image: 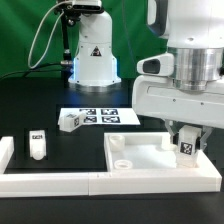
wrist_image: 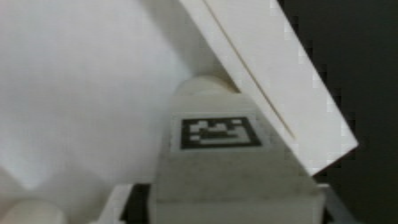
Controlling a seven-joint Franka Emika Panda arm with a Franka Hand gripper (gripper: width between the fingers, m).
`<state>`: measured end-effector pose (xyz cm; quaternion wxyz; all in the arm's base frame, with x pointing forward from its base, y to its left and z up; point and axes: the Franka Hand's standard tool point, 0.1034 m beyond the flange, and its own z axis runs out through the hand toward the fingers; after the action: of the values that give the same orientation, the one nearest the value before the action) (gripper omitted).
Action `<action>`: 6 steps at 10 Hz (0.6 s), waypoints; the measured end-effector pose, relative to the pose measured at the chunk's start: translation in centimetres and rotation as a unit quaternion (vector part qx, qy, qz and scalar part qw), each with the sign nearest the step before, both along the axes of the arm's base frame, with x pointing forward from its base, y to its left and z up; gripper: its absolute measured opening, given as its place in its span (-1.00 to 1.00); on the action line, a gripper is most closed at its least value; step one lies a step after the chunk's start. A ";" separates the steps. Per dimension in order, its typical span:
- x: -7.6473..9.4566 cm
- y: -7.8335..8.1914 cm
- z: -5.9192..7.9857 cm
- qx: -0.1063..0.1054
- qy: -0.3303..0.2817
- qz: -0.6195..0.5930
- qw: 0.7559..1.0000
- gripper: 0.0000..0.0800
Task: Assemble one leg
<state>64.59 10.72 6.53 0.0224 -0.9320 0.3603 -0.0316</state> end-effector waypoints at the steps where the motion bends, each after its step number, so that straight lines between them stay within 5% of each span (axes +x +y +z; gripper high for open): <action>1: -0.1 -0.1 0.0 0.005 0.003 -0.062 0.998 -0.29; 3: -0.1 -0.5 -0.1 0.027 0.014 -0.200 0.979 -0.29; 6: -0.3 -0.6 -0.1 0.062 0.025 -0.400 0.914 -0.29</action>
Offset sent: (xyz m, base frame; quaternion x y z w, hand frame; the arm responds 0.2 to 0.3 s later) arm 0.0084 -0.0001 0.0007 -0.0103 -0.0312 0.3506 0.9360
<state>64.27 10.14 6.42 0.0564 -0.7069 0.7050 0.0073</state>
